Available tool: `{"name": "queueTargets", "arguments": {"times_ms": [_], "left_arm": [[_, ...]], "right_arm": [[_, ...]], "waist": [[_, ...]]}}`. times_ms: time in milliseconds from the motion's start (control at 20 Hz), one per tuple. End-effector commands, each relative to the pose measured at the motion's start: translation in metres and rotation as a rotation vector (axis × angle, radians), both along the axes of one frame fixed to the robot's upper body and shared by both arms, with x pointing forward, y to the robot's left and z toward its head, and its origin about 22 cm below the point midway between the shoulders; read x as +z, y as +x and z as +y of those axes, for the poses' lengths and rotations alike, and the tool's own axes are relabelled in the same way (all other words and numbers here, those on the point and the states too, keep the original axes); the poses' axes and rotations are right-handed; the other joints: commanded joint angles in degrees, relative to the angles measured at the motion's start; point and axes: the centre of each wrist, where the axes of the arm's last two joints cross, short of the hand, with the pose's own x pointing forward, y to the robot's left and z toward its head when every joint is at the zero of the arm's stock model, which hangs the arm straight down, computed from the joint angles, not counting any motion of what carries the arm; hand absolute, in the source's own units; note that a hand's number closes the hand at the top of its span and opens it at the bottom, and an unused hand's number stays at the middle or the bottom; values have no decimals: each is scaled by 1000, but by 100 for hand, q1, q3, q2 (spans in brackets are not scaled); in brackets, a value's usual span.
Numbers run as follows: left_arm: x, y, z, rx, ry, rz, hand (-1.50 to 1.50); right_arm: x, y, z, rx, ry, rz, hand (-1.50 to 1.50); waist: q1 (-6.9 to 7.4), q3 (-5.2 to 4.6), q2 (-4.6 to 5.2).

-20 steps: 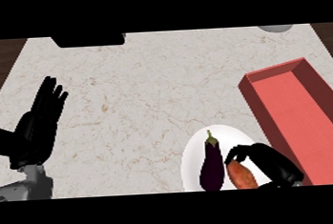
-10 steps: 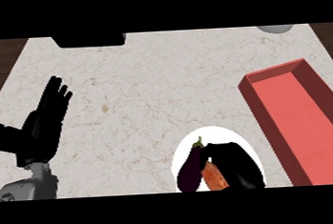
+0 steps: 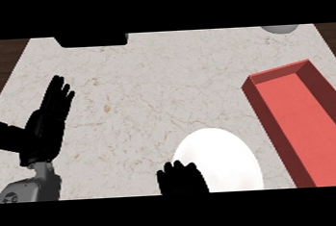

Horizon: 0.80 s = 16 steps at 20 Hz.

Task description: Pick the sweet potato from the plate and place it in the cardboard box

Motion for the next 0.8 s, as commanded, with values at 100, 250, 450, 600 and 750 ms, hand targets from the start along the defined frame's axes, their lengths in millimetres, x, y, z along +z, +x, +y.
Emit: {"name": "queueTargets", "arguments": {"times_ms": [100, 250, 450, 600, 750], "left_arm": [[-2, 1, -4, -8, 14, -3, 0], [3, 4, 5, -2, 6, 4, 0], [7, -2, 16, 11, 6, -2, 0], [-13, -5, 8, 19, 8, 20, 0], [-4, -2, -2, 13, -2, 10, 0]], "right_arm": [[45, -41, 29, 38, 47, -111, 150], [67, -19, 16, -81, 242, -188, 150], [94, -22, 12, -239, 306, -286, 150], [118, -15, -2, -346, 347, -365, 150], [131, -9, -17, -443, 319, -396, 150]], "waist": [[-15, 6, 6], [-80, 12, -3], [-54, 5, -34], [-122, 3, -12], [-135, 8, -4]]}}
